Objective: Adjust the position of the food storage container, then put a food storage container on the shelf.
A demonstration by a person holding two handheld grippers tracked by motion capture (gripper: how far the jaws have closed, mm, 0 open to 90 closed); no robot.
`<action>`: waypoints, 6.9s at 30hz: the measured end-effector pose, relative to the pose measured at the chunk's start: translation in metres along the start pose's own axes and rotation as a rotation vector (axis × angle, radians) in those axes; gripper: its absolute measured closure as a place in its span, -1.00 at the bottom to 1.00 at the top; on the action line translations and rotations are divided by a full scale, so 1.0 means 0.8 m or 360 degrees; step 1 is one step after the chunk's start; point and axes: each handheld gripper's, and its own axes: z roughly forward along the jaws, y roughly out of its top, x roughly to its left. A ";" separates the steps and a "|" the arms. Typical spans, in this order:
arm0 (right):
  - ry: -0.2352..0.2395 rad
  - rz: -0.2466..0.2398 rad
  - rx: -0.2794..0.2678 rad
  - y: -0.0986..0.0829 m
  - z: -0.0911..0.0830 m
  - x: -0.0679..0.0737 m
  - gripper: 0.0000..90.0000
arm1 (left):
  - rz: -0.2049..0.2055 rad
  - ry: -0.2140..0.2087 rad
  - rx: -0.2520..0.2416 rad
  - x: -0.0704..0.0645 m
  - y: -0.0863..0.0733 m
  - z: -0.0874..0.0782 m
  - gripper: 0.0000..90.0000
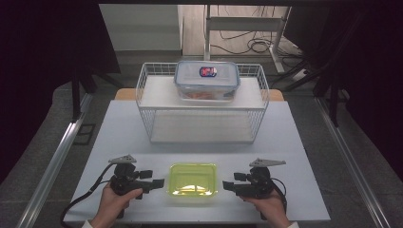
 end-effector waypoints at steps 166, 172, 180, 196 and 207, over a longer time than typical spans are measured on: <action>0.0102 -0.0205 -0.0392 0.125 -0.054 0.051 0.78 | 0.0361 -0.0224 -0.0302 -0.064 0.117 -0.024 0.83; 0.0086 -0.0229 -0.0418 0.141 -0.064 0.053 0.78 | 0.0391 -0.0230 -0.0316 -0.069 0.136 -0.030 0.83; 0.0065 -0.0261 -0.0460 0.168 -0.079 0.060 0.78 | 0.0427 -0.0232 -0.0343 -0.077 0.165 -0.040 0.83; 0.0036 -0.0302 -0.0516 0.214 -0.101 0.064 0.78 | 0.0478 -0.0227 -0.0369 -0.087 0.215 -0.053 0.83; 0.0035 -0.0299 -0.0524 0.235 -0.106 0.061 0.78 | 0.0482 -0.0205 -0.0375 -0.090 0.241 -0.057 0.83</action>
